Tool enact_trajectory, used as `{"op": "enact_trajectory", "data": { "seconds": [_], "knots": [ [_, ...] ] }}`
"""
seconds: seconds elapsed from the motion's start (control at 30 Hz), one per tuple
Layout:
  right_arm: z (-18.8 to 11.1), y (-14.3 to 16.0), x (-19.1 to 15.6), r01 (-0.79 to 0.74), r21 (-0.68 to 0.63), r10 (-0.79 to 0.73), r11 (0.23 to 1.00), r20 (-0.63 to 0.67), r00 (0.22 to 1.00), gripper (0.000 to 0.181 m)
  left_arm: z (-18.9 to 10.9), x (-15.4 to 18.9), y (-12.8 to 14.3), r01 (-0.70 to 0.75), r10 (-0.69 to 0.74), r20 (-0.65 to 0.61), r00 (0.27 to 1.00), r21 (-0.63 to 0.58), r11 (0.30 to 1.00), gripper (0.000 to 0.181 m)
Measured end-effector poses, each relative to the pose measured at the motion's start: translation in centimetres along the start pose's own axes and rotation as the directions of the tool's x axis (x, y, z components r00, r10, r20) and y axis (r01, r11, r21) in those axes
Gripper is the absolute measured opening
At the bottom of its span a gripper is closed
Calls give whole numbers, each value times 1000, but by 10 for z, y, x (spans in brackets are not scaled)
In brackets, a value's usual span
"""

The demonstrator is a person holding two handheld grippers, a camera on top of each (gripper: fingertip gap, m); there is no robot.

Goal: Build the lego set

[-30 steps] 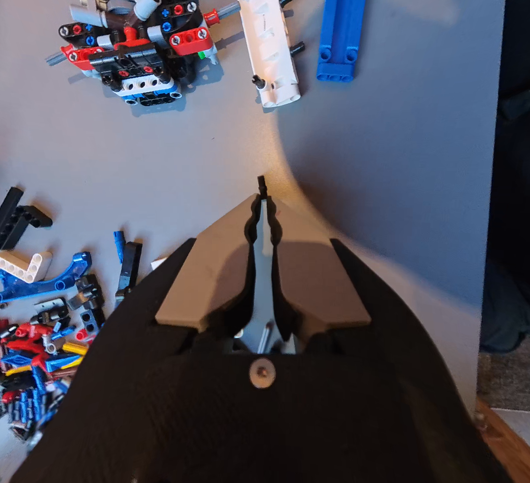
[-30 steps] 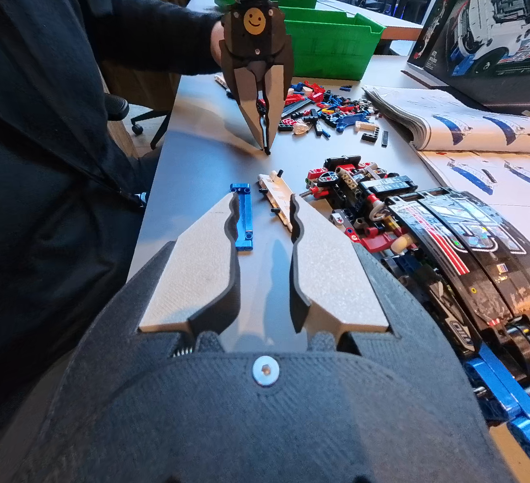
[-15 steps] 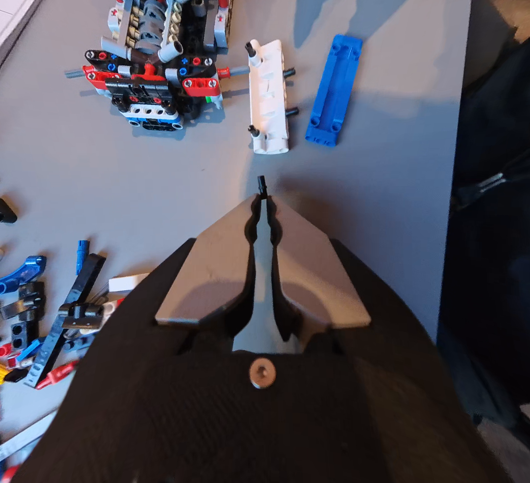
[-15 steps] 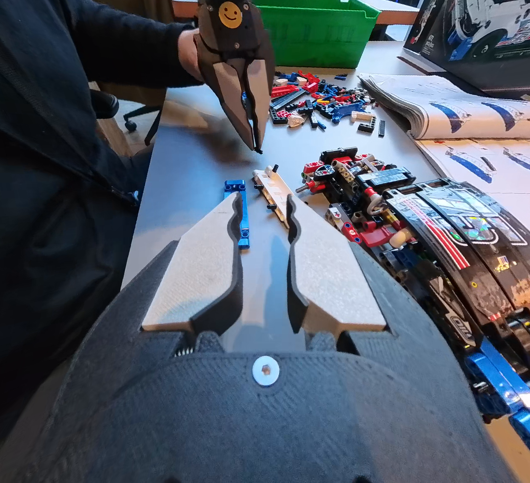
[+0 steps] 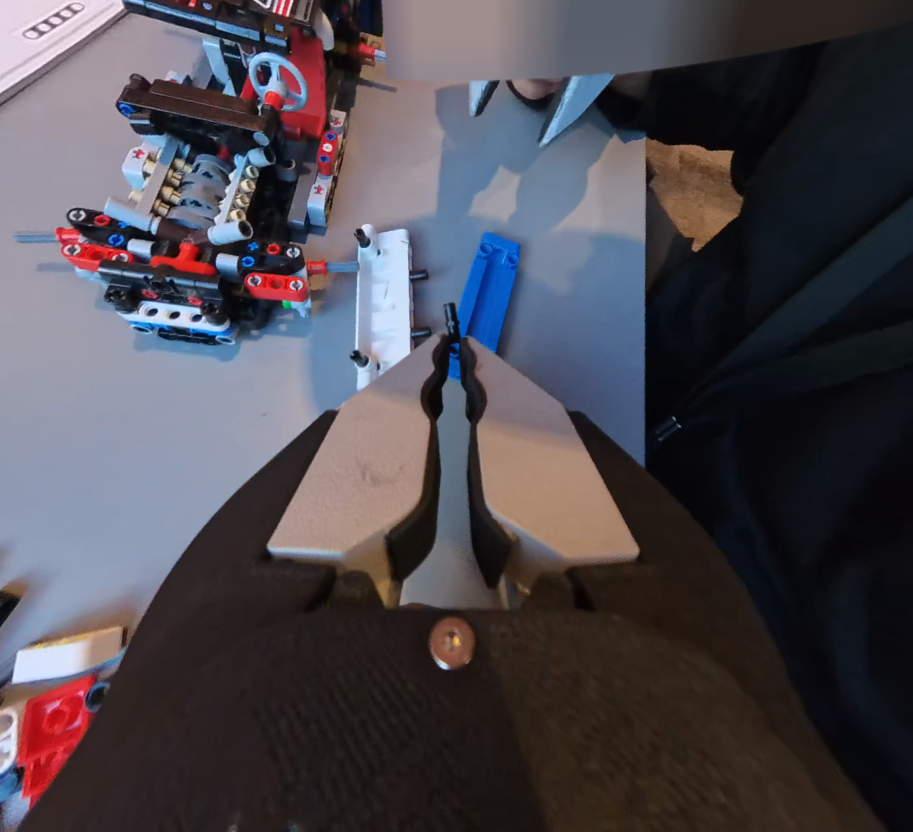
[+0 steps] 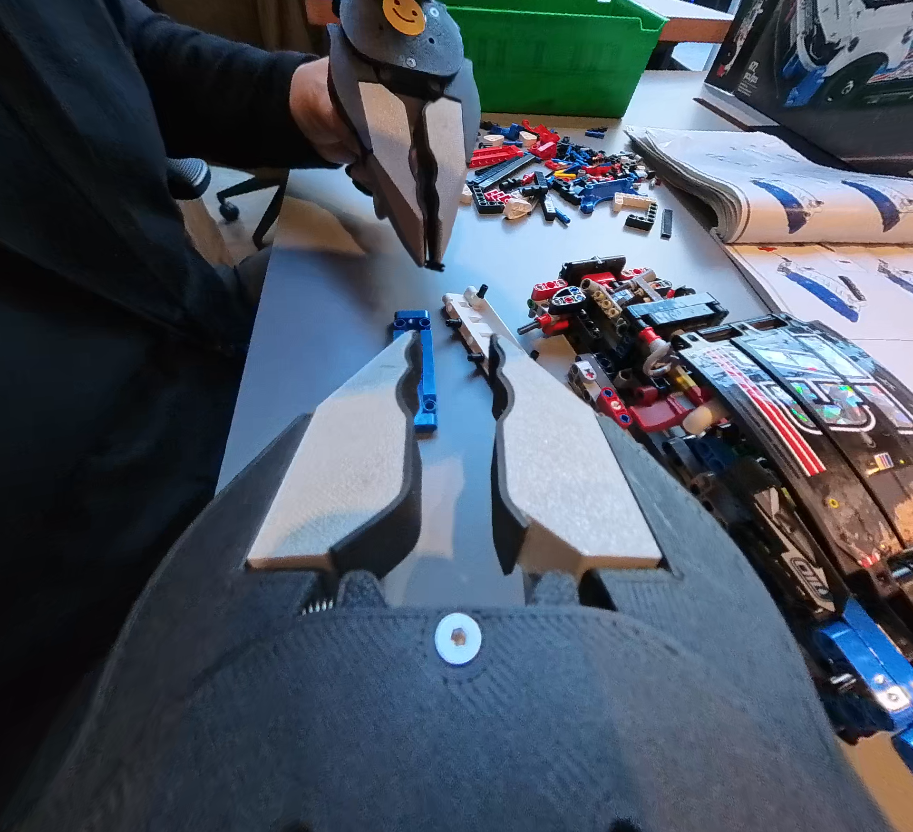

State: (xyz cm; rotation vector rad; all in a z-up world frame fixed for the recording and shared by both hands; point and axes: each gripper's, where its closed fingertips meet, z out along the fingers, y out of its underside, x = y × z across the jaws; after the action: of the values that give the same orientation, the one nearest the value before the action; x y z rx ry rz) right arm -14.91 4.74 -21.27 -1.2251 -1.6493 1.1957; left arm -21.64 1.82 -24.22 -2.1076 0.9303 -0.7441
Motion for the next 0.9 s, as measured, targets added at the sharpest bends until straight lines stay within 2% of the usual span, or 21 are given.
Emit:
{"op": "enact_trajectory", "data": {
  "seconds": [0.1, 0.3, 0.47, 0.6, 0.9],
  "knots": [
    [-3, -3, -1, -22, 22, 22, 1000, 12, 1000, 24, 7, 3, -2, 0, -1, -17, 1000, -15, 1000, 0],
    [3, -15, -17, -60, 66, 53, 996, 109, 993, 13, 21, 25, -24, -59, 60, -90, 994, 19, 998, 0],
    [13, -15, -27, -63, 33, 57, 997, 155, 986, 12, 30, 40, -37, -108, 114, -122, 986, 54, 993, 0],
    [13, -10, -29, -30, 3, 30, 1000, 152, 988, 13, 32, 46, -39, -119, 127, -136, 983, 71, 990, 1],
    [17, -8, -38, -73, -15, 74, 997, 213, 974, 5, 32, 50, -42, -155, 168, -128, 978, 102, 983, 1]
  ]
}}
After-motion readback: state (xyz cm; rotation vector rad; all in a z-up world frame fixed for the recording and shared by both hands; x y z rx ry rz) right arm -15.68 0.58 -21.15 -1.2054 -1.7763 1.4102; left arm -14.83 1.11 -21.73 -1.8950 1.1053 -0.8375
